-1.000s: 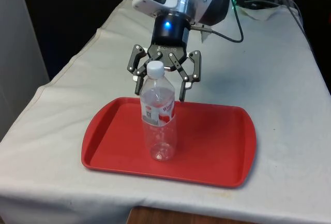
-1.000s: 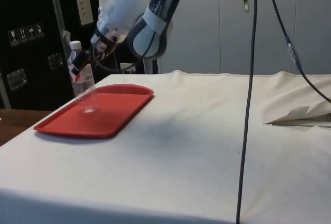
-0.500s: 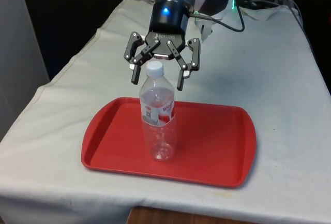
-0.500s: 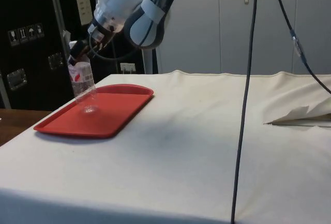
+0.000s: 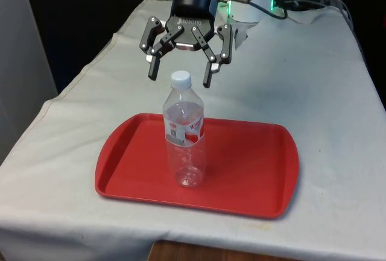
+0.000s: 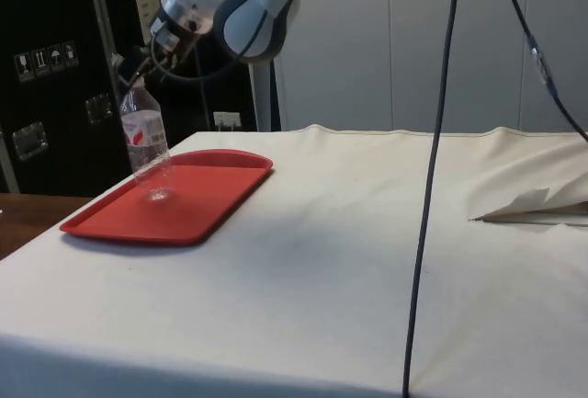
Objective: Place the bottle upright on the tray.
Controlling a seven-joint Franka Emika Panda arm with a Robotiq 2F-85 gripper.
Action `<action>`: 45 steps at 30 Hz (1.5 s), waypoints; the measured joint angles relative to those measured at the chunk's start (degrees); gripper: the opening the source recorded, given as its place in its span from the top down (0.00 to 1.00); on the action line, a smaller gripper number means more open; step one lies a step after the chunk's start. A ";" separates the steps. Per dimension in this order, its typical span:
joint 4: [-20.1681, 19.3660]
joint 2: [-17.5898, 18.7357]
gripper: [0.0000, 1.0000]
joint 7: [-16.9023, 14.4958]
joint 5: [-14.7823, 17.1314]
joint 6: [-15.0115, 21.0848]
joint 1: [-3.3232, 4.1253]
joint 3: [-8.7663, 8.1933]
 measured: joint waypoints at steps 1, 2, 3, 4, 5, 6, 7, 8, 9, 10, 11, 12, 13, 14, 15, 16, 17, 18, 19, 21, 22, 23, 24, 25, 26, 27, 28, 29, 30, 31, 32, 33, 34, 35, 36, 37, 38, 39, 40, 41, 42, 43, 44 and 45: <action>0.00 -0.29 0.00 0.00 0.00 -0.29 0.00 0.00; 0.00 -0.57 0.00 0.00 0.00 -0.63 0.00 0.00; 0.00 -0.92 0.00 0.00 0.00 -0.92 0.06 0.00; 0.06 -1.55 0.00 0.00 0.00 -1.66 0.06 0.00; 0.06 -1.89 0.00 0.00 0.00 -2.06 0.06 0.00; 0.06 -1.89 0.00 0.00 0.00 -2.06 0.06 0.00; 0.06 -2.18 0.00 0.00 0.00 -2.35 0.11 0.00; 0.06 -2.52 0.00 0.00 0.00 -2.75 0.11 0.00; 0.06 -2.52 0.00 0.00 0.00 -2.75 0.11 0.00; 0.06 -2.81 0.00 0.00 0.00 -3.15 0.11 0.00; 0.06 -3.38 0.00 0.00 0.00 -3.72 0.11 0.00; 0.11 -3.72 0.00 0.00 0.00 -4.13 0.17 0.00; 0.17 -4.01 0.00 0.00 0.00 -4.47 0.17 0.00; 0.17 -4.30 0.00 0.00 0.00 -4.81 0.17 0.00; 0.23 -4.58 0.00 0.00 0.00 -5.21 0.17 0.00; 0.23 -4.58 0.00 0.00 0.00 -5.21 0.17 0.00; 0.23 -4.58 0.00 0.00 0.00 -5.21 0.17 0.00; 0.40 -5.21 0.00 0.00 0.00 -6.02 0.23 0.00; 0.46 -5.56 0.00 0.00 0.00 -6.53 0.23 0.00; 0.69 -6.42 0.00 0.00 0.00 -7.68 0.29 0.00; 0.69 -6.70 0.00 0.00 0.00 -8.02 0.29 0.00; 0.74 -7.05 0.00 0.00 0.00 -8.48 0.34 0.00; 0.74 -7.05 0.00 0.00 0.00 -8.48 0.34 0.00; 0.80 -7.33 0.00 0.00 0.00 -8.88 0.34 0.00; 0.80 -7.62 0.00 0.00 0.00 -9.17 0.34 0.00; 0.97 -8.14 0.00 0.00 0.00 -9.97 0.40 0.00; 1.03 -8.42 0.00 0.00 0.00 -10.31 0.40 0.00; 1.03 -8.42 0.00 0.00 0.00 -10.31 0.40 0.00; 1.32 -8.82 0.00 0.06 0.00 -11.12 0.46 0.00; 1.49 -9.05 0.00 0.06 0.00 -11.52 0.46 0.00; 1.60 -9.28 0.00 0.06 0.06 -11.92 0.46 0.00; 1.60 -9.28 0.00 0.06 0.06 -11.92 0.46 0.00; 1.72 -9.51 0.00 0.06 0.06 -12.32 0.52 0.00; 1.83 -9.80 0.00 0.06 0.06 -12.83 0.52 0.00; 1.95 -10.03 0.00 0.06 0.06 -13.29 0.52 0.00; 2.12 -10.49 0.00 0.11 0.11 -14.04 0.57 0.00; 2.18 -10.71 0.00 0.11 0.11 -14.38 0.63 0.00; 2.18 -10.94 0.00 0.17 0.11 -14.67 0.63 0.00; 2.18 -11.23 0.00 0.17 0.17 -14.95 0.63 0.00; 2.18 -11.23 0.00 0.17 0.17 -14.95 0.63 0.00; 2.18 -11.46 0.00 0.23 0.17 -15.30 0.63 0.00; 2.23 -11.69 0.00 0.23 0.23 -15.58 0.69 0.00; 2.23 -11.97 0.00 0.23 0.29 -15.87 0.69 0.00; 2.23 -12.20 0.00 0.23 0.34 -16.16 0.69 0.00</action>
